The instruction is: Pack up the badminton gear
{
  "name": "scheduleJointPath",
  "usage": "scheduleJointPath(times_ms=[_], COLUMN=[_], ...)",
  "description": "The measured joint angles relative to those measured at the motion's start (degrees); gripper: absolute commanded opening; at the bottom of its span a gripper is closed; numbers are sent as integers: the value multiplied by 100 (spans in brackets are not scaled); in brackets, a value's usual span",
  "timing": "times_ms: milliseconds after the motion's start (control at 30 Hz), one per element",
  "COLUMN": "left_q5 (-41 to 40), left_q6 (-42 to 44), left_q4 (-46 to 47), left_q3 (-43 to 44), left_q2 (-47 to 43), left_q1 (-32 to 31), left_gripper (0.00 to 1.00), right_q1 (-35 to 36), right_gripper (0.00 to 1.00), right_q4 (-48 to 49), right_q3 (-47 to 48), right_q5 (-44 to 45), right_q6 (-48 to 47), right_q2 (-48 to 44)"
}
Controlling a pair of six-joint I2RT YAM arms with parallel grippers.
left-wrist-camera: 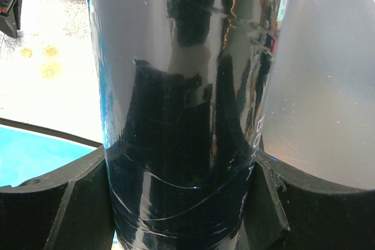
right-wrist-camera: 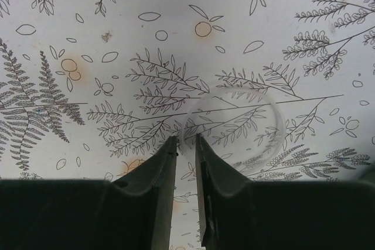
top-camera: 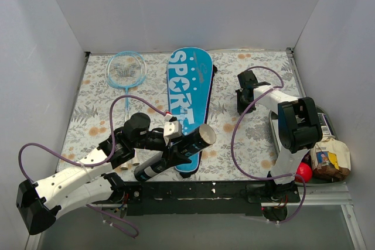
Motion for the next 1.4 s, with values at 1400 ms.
scheduleJointPath(times_ms=[1400], left_q5=[7], left_q6=[-2], left_q4=[35], left_q3=[0], left_q2=[13], left_q1=[0], left_gripper=[23], right_q1=[468], right_gripper=[1], right_q4=[-975], right_q3=[299], right_q5=[-1517], right_q6=[-39], right_q2=[-3226])
